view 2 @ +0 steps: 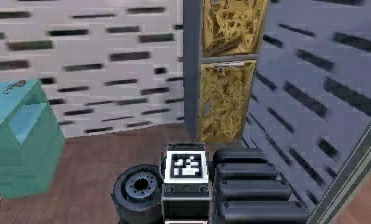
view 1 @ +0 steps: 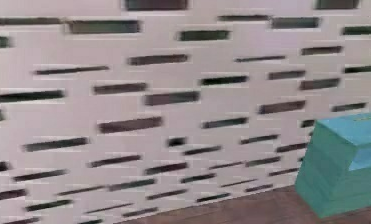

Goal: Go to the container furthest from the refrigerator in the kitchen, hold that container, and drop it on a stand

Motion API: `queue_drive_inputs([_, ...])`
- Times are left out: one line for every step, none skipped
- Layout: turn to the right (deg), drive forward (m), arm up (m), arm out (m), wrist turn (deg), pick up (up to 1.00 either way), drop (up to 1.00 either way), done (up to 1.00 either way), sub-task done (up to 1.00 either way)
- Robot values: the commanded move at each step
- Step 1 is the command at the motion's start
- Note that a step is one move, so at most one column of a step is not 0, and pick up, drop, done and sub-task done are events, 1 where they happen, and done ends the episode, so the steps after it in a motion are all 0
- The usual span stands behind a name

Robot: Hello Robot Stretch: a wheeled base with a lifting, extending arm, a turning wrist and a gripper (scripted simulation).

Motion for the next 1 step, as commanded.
queue_drive_inputs([-45.0,0.00,0.00,0.00,0.0,0.00,0.00,0.00,0.00])
